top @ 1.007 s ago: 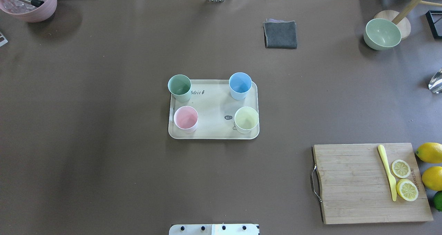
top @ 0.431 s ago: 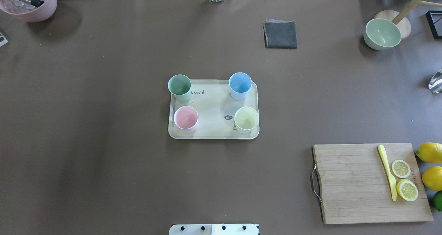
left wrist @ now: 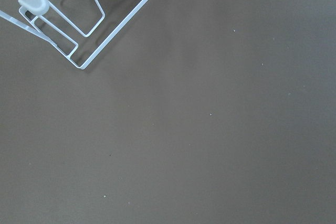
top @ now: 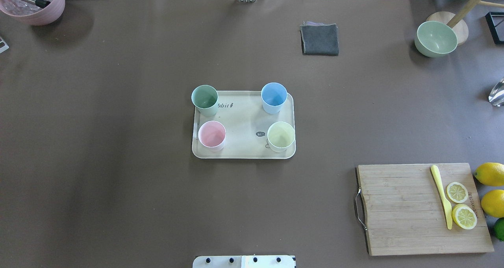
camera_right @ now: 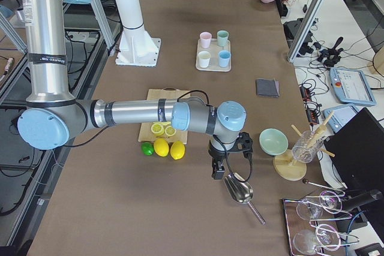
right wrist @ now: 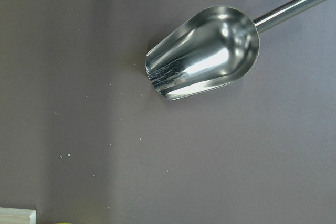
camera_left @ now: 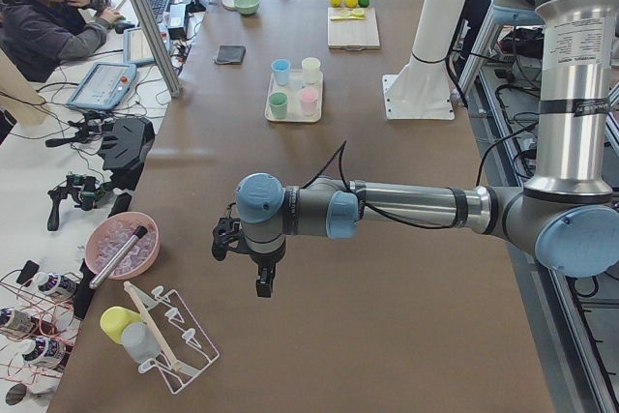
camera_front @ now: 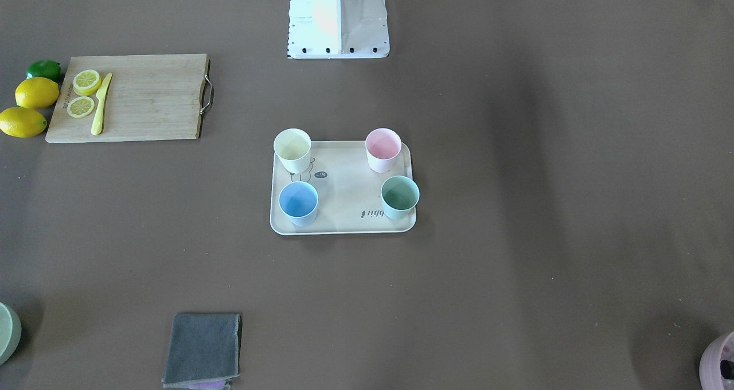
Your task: Place all cups on tray
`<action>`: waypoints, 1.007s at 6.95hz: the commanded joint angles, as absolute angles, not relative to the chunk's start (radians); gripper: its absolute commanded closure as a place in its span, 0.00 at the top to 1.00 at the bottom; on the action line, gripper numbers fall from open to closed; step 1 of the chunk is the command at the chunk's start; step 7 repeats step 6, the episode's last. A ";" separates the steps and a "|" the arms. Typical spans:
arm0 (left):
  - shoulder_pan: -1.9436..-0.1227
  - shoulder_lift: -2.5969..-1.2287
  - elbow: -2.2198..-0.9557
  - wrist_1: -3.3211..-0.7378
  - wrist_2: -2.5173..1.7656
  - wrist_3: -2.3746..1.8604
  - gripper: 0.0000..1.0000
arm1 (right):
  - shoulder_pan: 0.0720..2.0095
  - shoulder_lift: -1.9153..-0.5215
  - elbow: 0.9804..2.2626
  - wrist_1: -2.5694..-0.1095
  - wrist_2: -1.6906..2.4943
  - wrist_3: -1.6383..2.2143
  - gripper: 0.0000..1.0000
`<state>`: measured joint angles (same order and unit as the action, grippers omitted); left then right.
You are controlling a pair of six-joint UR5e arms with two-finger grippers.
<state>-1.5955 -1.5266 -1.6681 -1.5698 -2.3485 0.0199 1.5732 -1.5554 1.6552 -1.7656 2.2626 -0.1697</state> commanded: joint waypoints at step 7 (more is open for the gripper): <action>-1.597 -1.525 -1.686 -1.569 -2.350 0.018 0.99 | 1.563 -1.555 1.655 -1.766 2.263 -0.170 1.00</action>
